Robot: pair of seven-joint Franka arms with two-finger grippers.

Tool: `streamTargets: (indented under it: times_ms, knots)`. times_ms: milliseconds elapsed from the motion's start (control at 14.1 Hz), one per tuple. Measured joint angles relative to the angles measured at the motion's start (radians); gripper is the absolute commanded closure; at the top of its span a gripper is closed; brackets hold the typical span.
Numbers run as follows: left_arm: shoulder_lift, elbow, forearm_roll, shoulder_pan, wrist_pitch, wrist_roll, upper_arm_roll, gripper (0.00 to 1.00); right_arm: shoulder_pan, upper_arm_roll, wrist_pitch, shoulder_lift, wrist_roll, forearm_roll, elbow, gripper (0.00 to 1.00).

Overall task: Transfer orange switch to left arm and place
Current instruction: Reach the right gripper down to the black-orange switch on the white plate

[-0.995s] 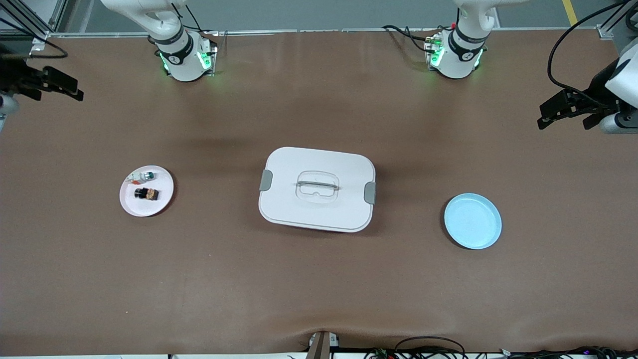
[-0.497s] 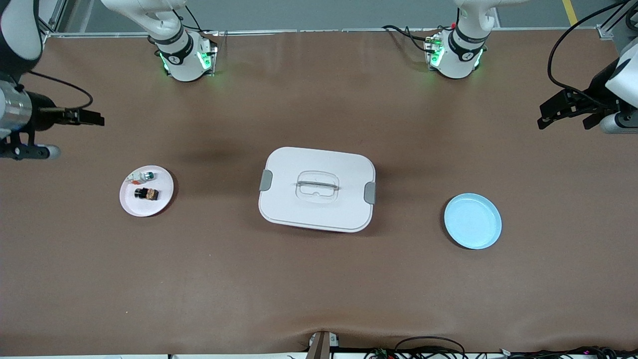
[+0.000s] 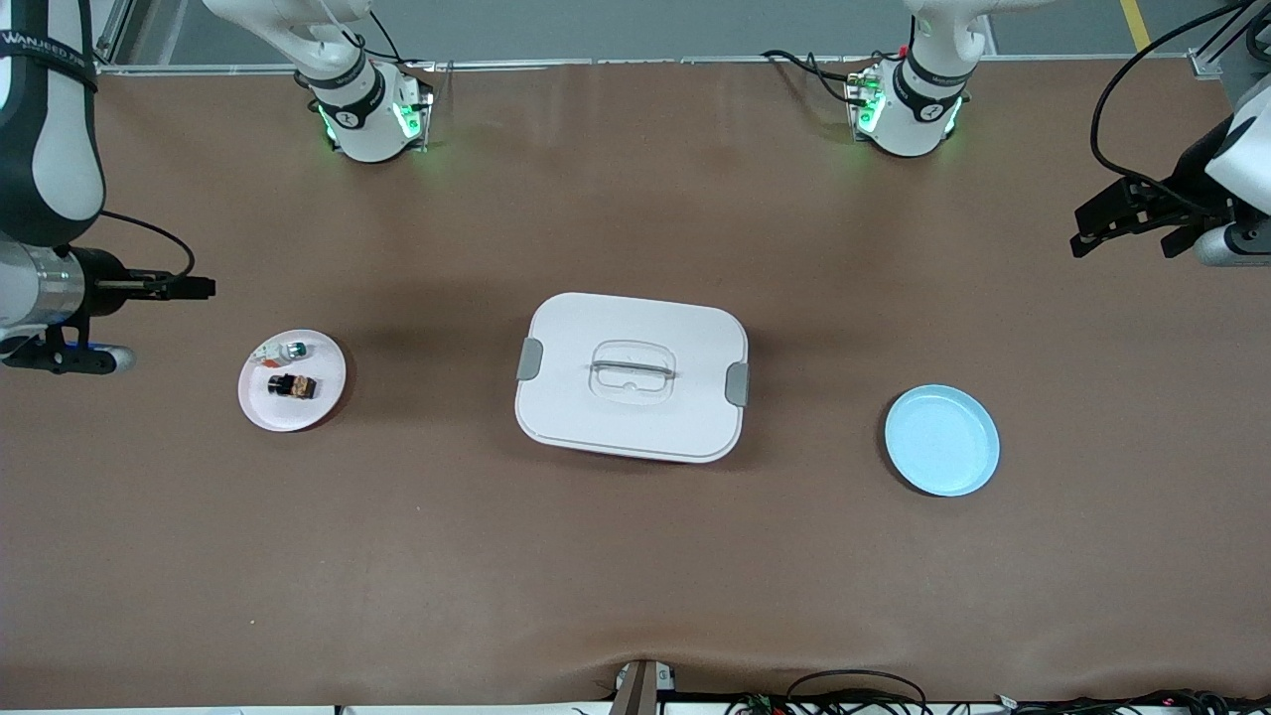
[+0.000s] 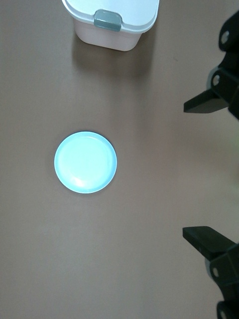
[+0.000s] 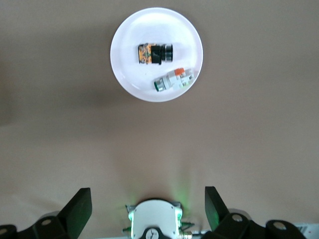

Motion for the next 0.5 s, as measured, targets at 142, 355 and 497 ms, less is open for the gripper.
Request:
streamTargets:
  times_ms: [142,355,497]
  knots:
    - [0.0,0.0,0.0,0.0,0.0,0.0,0.0,0.0,-0.004,0.0,0.118,0.0,0.0,0.004,-0.08,0.0]
    - [0.0,0.0,0.0,-0.001,0.0,0.0,0.0,0.0,-0.004,0.001,0.342,-0.004,0.0,0.005,-0.227,0.0]
    - [0.0,0.0,0.0,-0.001,0.0,0.0,0.0,0.0,-0.004,0.004,0.44,-0.008,0.0,0.005,-0.29,0.0]
